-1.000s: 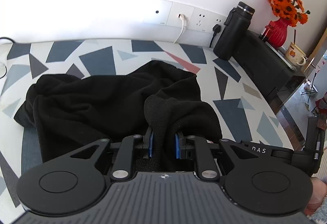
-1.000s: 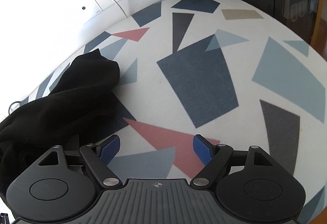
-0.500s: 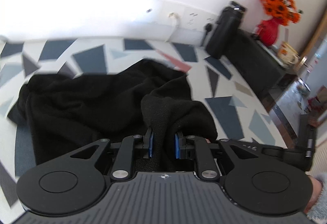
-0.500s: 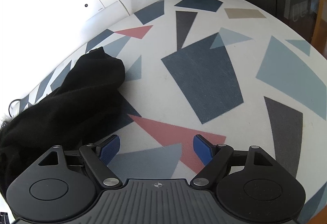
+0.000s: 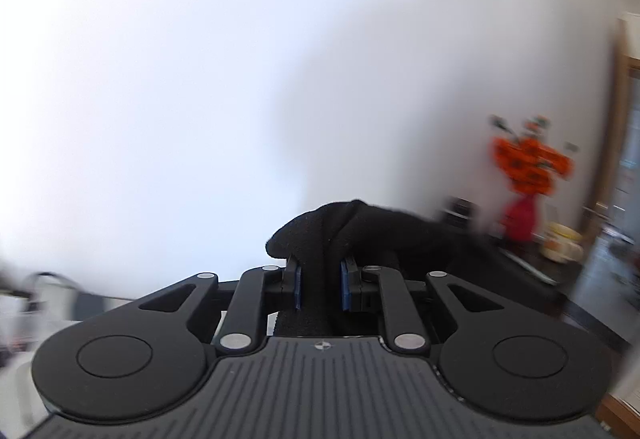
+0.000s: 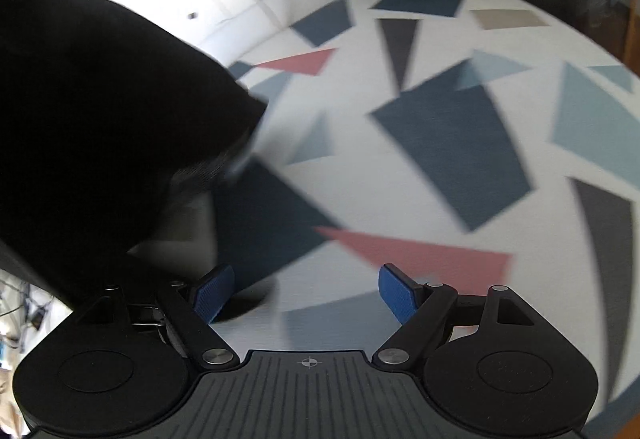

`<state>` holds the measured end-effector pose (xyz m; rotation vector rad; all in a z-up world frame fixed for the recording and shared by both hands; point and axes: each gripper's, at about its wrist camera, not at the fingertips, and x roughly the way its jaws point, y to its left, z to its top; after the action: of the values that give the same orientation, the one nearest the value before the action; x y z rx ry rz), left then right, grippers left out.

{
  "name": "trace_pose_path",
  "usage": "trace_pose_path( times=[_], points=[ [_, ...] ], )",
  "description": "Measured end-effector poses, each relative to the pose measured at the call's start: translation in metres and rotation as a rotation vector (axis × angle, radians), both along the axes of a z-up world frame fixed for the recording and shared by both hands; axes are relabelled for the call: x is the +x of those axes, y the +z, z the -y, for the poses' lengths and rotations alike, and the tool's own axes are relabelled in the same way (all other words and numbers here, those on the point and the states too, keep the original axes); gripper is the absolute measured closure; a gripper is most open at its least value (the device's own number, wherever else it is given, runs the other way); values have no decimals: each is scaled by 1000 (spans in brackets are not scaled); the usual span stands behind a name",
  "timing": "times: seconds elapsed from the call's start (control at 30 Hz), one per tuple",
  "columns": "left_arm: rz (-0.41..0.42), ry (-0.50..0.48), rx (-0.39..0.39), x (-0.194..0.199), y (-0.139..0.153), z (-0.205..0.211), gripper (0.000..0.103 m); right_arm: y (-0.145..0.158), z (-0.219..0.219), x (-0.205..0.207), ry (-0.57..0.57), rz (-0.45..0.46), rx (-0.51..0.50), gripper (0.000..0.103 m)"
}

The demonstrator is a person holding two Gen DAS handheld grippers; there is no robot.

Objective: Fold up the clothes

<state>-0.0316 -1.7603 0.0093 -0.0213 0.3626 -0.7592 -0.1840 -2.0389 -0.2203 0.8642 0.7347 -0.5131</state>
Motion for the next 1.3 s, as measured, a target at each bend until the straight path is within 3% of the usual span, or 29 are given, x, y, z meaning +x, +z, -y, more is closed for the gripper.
trace_pose_path(
  times=[0.1,0.27,0.37,0.47,0.8,0.87,0.93,1.0,1.1,1.3],
  points=[
    [-91,192,3,18,-31,-64,85,2,-24,25,71,-8,-26,25],
    [-313,436,120,34,-123,-151,85,-2,-63,54,179,-44,-55,25],
    [-439,510,189,40,-178,-182,85,-11,-79,72,203,-86,-62,25],
    [-508,518,202,42,-208,-201,84,-17,-99,90,243,-115,-99,26],
    [-551,451,227,51,-229,-211,83,-18,-176,131,464,-98,-263,27],
    [-550,440,239,53,-231,-208,83,-18,-183,136,481,-91,-286,32],
    [-558,438,233,55,-233,-208,83,-12,-187,137,496,-92,-279,45],
    [-568,437,226,58,-234,-209,83,-5,-188,133,498,-76,-272,45],
    [-585,436,223,62,-238,-209,82,2,-189,124,525,-50,-258,35],
    [-596,439,222,63,-242,-206,81,-5,-204,126,621,-63,-287,35]
  ],
)
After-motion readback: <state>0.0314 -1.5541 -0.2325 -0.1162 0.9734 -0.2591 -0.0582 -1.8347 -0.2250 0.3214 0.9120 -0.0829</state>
